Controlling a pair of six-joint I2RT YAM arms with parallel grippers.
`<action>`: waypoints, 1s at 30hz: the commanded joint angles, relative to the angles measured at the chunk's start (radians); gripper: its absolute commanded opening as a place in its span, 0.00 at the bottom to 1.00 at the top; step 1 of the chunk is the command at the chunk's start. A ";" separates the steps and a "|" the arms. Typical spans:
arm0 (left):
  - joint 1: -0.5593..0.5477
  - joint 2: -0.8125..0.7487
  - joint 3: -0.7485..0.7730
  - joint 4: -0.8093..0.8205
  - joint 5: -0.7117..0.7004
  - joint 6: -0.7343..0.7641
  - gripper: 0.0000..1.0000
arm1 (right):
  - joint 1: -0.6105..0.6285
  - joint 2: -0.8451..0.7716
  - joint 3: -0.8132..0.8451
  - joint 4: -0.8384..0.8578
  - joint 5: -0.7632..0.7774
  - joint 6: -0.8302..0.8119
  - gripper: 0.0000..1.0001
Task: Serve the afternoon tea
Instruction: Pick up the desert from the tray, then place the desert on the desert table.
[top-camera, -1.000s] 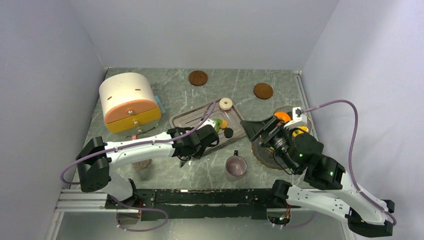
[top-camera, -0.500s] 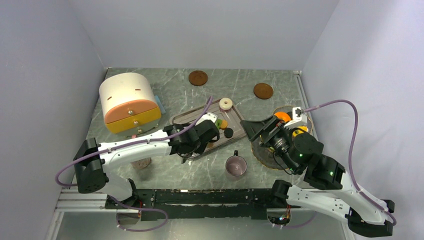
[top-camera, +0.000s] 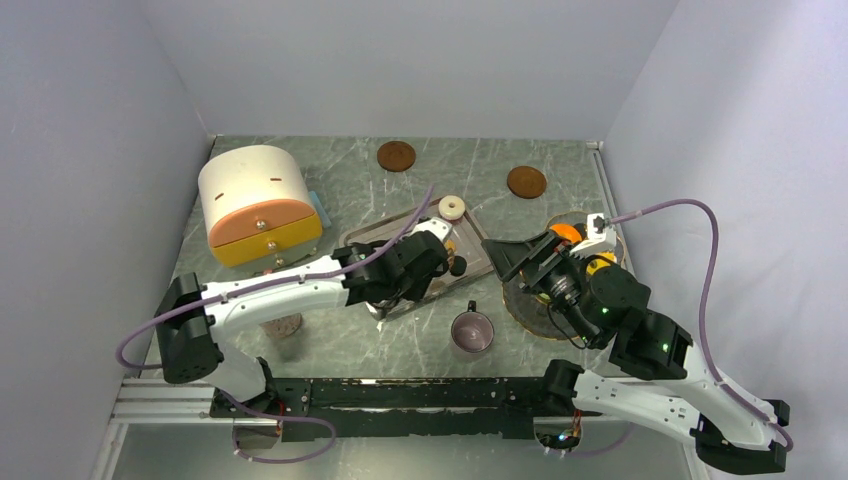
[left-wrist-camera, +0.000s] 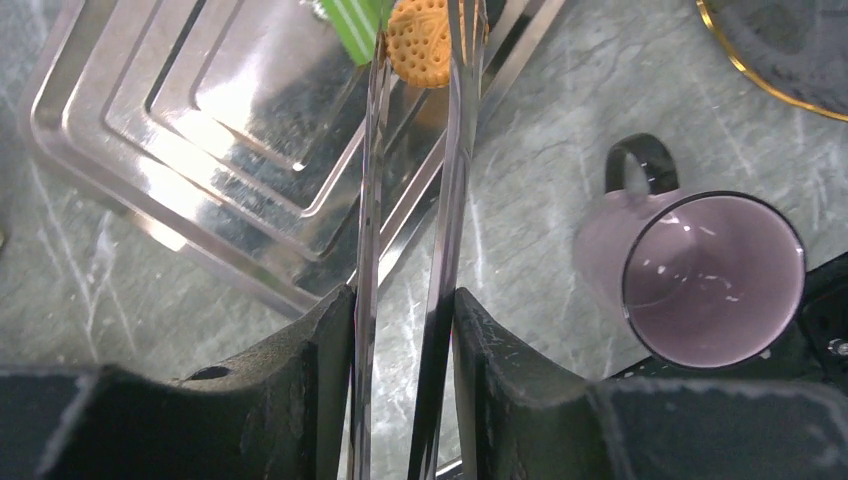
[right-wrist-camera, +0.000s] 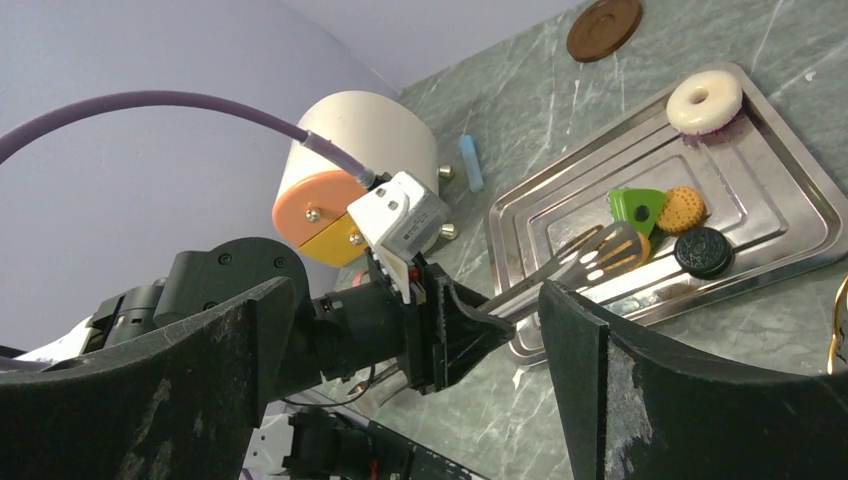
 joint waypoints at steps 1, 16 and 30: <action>-0.019 0.047 0.069 0.098 0.057 0.029 0.41 | 0.003 -0.010 0.023 0.004 0.028 -0.013 0.96; -0.103 0.222 0.210 0.225 0.157 0.040 0.38 | 0.003 -0.016 0.031 0.002 0.023 -0.008 0.96; -0.142 0.299 0.239 0.315 0.204 0.032 0.37 | 0.004 -0.016 0.040 0.021 0.015 -0.010 0.96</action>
